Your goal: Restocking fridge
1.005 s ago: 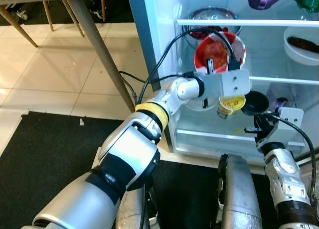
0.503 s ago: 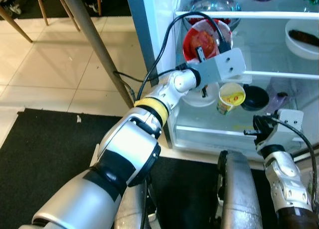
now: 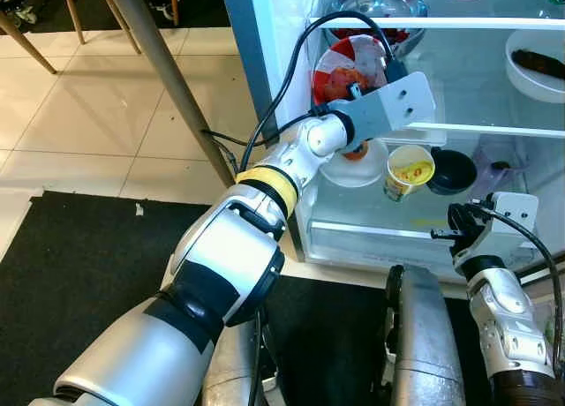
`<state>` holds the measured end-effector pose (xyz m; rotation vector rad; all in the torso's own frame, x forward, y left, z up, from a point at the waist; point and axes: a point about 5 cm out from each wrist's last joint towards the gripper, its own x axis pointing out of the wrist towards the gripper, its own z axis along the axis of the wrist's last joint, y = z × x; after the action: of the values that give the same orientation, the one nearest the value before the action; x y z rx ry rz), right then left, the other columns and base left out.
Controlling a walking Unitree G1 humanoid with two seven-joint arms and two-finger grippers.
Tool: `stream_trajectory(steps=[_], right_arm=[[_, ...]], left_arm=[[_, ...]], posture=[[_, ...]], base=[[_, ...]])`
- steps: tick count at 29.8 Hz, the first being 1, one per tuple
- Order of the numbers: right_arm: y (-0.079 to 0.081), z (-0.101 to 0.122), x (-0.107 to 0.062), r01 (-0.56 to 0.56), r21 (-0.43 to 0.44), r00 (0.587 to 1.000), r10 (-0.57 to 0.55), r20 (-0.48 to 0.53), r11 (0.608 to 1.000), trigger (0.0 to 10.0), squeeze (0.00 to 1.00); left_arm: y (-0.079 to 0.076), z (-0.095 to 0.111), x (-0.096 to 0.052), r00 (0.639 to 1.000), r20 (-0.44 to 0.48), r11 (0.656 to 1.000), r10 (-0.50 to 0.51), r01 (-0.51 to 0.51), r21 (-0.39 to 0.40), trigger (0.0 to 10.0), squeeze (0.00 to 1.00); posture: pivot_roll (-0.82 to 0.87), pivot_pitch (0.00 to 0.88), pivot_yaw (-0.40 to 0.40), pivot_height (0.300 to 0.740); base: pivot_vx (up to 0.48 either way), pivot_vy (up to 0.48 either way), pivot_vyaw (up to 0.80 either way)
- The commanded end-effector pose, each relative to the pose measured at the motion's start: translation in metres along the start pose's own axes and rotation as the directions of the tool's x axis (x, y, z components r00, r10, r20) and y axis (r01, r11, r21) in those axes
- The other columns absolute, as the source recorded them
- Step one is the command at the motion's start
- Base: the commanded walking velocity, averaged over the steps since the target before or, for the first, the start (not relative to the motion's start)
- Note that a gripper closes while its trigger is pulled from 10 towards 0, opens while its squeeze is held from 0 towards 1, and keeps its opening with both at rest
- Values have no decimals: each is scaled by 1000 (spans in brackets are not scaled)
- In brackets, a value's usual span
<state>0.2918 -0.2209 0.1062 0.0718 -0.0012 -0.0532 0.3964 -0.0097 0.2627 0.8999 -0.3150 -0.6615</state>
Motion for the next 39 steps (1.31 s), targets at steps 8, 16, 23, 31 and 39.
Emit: stream_trajectory(steps=[8, 16, 23, 31, 39], right_arm=[[5, -3, 0, -7, 23, 1000, 7, -17, 1000, 10000, 0], [7, -2, 3, -12, 25, 1000, 12, -14, 1000, 10000, 0], [9, -1, 6, -18, 27, 1000, 18, -11, 999, 10000, 0], [10, -1, 9, -20, 28, 1000, 20, -6, 999, 10000, 0], [12, 0, 14, -28, 29, 1000, 28, -2, 999, 10000, 0]], left_arm=[[19, 14, -2, 994, 93, 983, 56, -71, 167, 10000, 0], [11, 26, -2, 981, 194, 980, -7, -32, 198, 10000, 0], [-7, 27, -6, 952, 290, 983, -103, 52, 178, 10000, 0], [-27, 18, -16, 911, 385, 987, -148, 115, 109, 10000, 0], [-33, 5, -27, 898, 425, 993, -114, 109, 36, 10000, 0]], posture=[[-132, 332, 129, 515], [-126, 319, 123, 515], [-120, 308, 120, 515], [-111, 286, 120, 515], [-104, 257, 117, 515]], base=[[0, 0, 0], [0, 0, 0], [0, 0, 0], [0, 0, 0], [0, 0, 0]])
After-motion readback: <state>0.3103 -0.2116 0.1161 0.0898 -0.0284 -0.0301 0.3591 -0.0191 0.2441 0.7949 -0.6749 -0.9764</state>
